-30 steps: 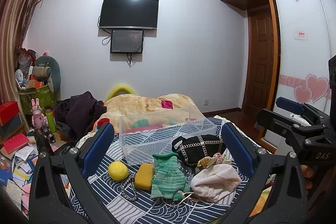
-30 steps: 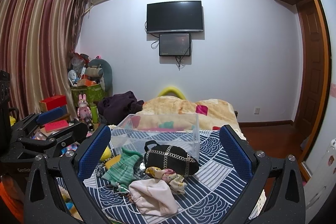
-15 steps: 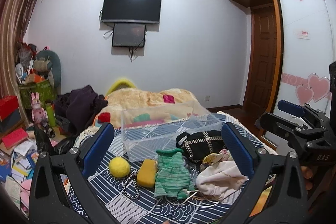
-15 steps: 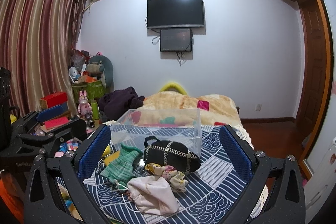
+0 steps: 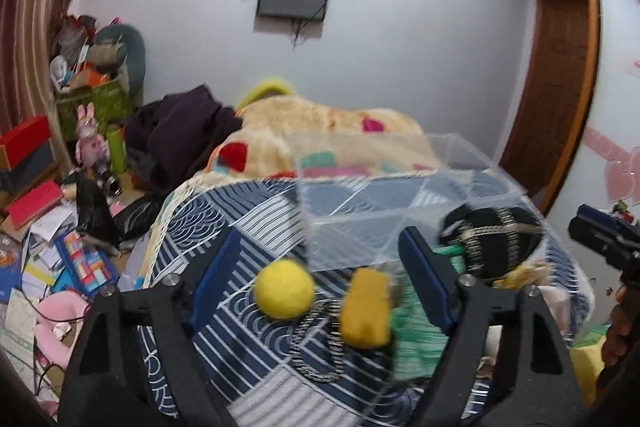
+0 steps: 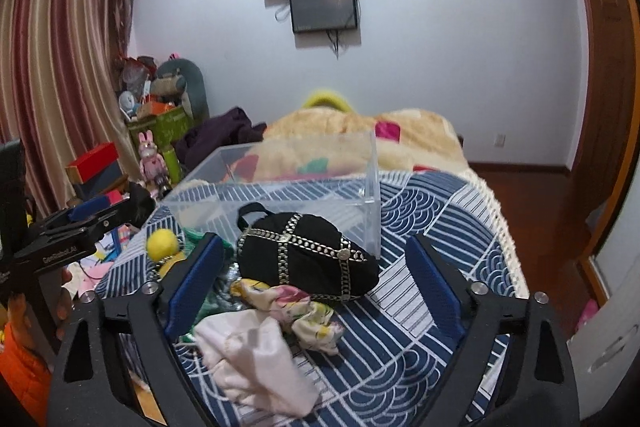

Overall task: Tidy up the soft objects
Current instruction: 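Grasp the yellow felt ball with left tool while right tool grasps black quilted bag, then drop the ball into the clear box with left tool while right tool drops black bag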

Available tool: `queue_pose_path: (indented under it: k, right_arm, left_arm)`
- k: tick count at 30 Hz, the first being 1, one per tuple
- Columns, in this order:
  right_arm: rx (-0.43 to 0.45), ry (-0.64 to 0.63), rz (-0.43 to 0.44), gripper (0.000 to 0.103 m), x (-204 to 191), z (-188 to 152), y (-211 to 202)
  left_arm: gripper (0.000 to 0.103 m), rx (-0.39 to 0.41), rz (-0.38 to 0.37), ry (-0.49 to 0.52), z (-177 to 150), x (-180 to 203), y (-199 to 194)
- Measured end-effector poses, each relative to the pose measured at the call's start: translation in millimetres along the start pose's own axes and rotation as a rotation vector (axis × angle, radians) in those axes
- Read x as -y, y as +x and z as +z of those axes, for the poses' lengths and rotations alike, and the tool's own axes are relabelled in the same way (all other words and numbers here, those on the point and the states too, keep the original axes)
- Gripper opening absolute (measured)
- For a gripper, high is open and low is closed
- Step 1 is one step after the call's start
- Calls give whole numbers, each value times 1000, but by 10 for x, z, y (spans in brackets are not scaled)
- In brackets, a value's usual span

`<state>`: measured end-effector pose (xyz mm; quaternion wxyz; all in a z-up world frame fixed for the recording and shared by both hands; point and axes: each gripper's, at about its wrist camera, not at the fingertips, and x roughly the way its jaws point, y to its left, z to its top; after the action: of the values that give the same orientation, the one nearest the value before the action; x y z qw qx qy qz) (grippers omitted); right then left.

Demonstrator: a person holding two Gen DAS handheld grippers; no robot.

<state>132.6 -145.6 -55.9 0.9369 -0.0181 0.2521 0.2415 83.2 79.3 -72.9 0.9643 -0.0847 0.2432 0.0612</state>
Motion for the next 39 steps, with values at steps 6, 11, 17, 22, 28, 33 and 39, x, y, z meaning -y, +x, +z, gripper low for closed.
queue_pose_path:
  k: [6,11,17,22,28,33,39]
  right_arm:
    - [-100,27,13,73,78,3,386]
    - [-172,42,26,51,105,-66,547]
    - [-187,42,16,16,190,-146,488]
    - [-151,52,21,11,248,-204,354]
    - [-81,43,20,10,231,-157,89]
    - [7,27,44,10,152,0,-209]
    - [128,15,55,10,80,312,-445]
  left_arm:
    - [68,-85,18,-38,-92,-221,337]
    - [63,-150,8,-45,-219,-263,559]
    - [46,-216,6,-64,-321,-288,708]
    - [44,-206,-1,-71,-352,-303,638]
    - [43,-152,-9,-62,-269,-245,425]
    - [43,-69,-31,-46,-69,-156,152]
    - [43,16,-61,-10,194,-9,-73]
